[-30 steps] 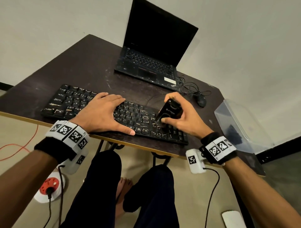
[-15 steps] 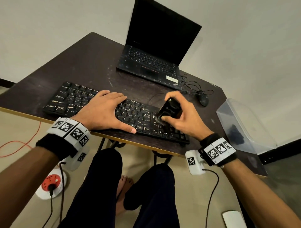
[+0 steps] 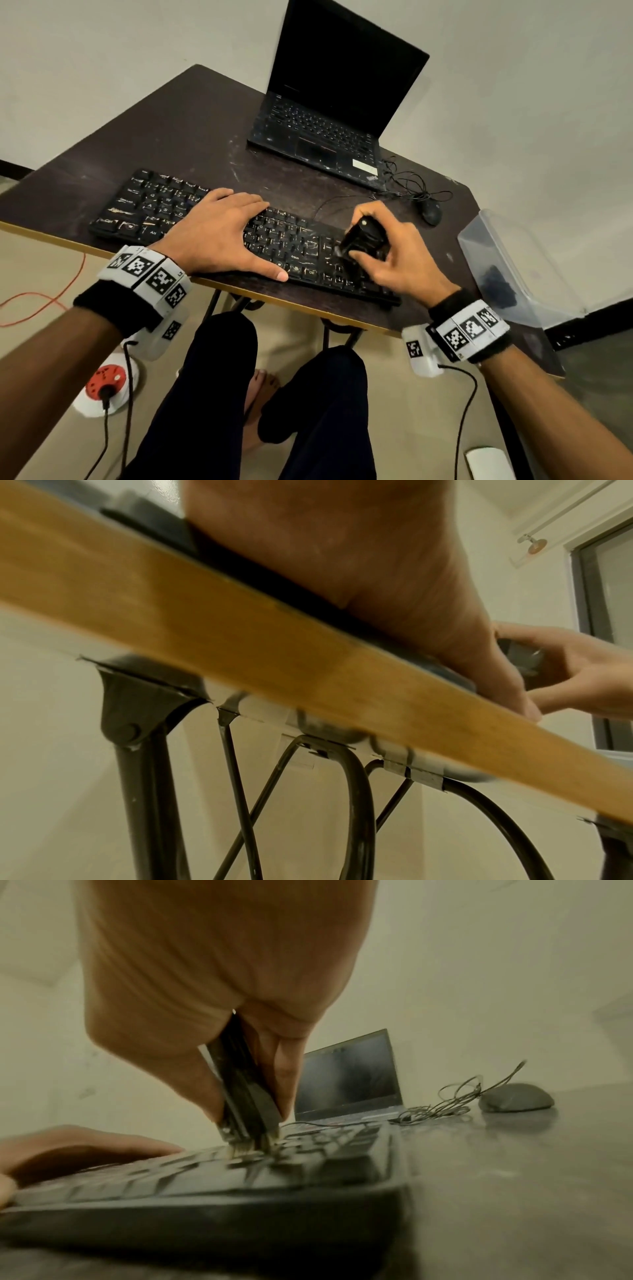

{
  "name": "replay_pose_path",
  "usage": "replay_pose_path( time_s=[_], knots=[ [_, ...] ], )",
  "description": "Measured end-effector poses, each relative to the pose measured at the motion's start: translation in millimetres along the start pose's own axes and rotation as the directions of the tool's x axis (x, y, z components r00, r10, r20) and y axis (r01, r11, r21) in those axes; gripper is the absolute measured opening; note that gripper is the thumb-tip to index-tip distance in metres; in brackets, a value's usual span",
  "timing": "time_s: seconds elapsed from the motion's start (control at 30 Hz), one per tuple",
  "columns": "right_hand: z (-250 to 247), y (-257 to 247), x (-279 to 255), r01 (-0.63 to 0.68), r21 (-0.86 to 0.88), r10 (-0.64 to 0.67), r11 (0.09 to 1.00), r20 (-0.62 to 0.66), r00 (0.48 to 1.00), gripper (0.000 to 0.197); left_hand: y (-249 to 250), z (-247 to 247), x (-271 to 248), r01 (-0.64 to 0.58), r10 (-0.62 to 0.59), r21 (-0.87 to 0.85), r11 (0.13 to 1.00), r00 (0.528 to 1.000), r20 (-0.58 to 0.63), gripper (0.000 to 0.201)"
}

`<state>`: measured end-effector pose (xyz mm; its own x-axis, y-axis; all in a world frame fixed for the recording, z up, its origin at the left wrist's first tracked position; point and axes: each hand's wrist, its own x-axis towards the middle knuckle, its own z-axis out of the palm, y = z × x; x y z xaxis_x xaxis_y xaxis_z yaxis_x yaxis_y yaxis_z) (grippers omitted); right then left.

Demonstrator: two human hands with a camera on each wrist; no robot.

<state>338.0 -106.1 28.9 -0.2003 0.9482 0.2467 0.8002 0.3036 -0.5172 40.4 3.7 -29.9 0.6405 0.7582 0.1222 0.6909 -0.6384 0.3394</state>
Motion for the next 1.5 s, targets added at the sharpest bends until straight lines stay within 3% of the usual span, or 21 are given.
replay_pose_path(
  time_s=[0.07, 0.17, 0.3, 0.43, 0.57, 0.67, 0.77, 0.9, 1.03, 1.17, 1.3, 1.4, 1.5],
  knots=[
    [-4, 4, 1, -0.023, 0.005, 0.024, 1.0, -0.02, 1.0, 0.051, 1, -1, 1, -0.004, 0.004, 0.007, 1.0, 1.0, 0.013, 0.151],
    [6, -3, -6, 0.082, 0.027, -0.083, 0.996, 0.046, 0.995, 0.049, 0, 0, 0, 0.001, -0.001, 0.011, 1.0, 1.0, 0.003, 0.151],
    [-3, 3, 6, 0.009, 0.006, -0.009, 1.0, -0.013, 1.0, 0.049, 1, -1, 0, -0.005, 0.005, 0.008, 1.0, 1.0, 0.004, 0.151],
    [6, -2, 0, 0.091, 0.018, -0.091, 0.996, 0.039, 0.995, 0.048, 0, -1, -1, 0.006, -0.006, -0.001, 1.0, 1.0, 0.009, 0.151],
    [1, 2, 7, -0.015, 0.043, 0.017, 0.999, -0.044, 0.999, 0.05, 0, -1, 1, -0.005, 0.005, -0.003, 1.0, 1.0, 0.014, 0.152],
    [11, -7, 4, 0.053, 0.09, -0.054, 0.995, 0.008, 0.999, 0.049, -1, -1, 0, 0.007, -0.007, -0.006, 1.0, 1.0, 0.01, 0.153],
    [3, -4, 16, -0.043, 0.067, 0.047, 0.997, -0.06, 0.997, 0.051, -1, -2, 1, 0.003, -0.003, -0.009, 1.0, 1.0, 0.009, 0.153],
    [7, -10, 15, 0.029, 0.089, -0.032, 0.996, 0.039, 0.999, 0.051, 1, -2, -1, 0.006, -0.005, -0.007, 1.0, 1.0, 0.016, 0.151],
    [-1, -8, 28, -0.06, 0.047, 0.061, 0.997, -0.019, 0.998, 0.05, 2, -2, 1, 0.002, -0.002, -0.004, 1.0, 1.0, 0.019, 0.152],
    [8, -15, 23, 0.028, 0.057, -0.032, 0.998, 0.067, 0.997, 0.05, 0, -2, -1, 0.013, -0.013, -0.011, 1.0, 0.999, 0.03, 0.151],
    [1, -15, 30, -0.036, -0.045, 0.037, 0.998, 0.018, 0.999, 0.052, 3, -3, 1, 0.007, -0.007, 0.001, 1.0, 1.0, 0.031, 0.152],
    [17, -29, 22, 0.087, -0.115, -0.075, 0.99, 0.106, 0.992, 0.052, 0, 0, 0, 0.009, -0.009, 0.0, 1.0, 1.0, 0.017, 0.151],
    [15, -28, 32, -0.026, -0.213, 0.029, 0.977, 0.011, 1.0, 0.055, -1, 1, 1, 0.009, -0.009, -0.005, 1.0, 1.0, 0.01, 0.151]
  ],
)
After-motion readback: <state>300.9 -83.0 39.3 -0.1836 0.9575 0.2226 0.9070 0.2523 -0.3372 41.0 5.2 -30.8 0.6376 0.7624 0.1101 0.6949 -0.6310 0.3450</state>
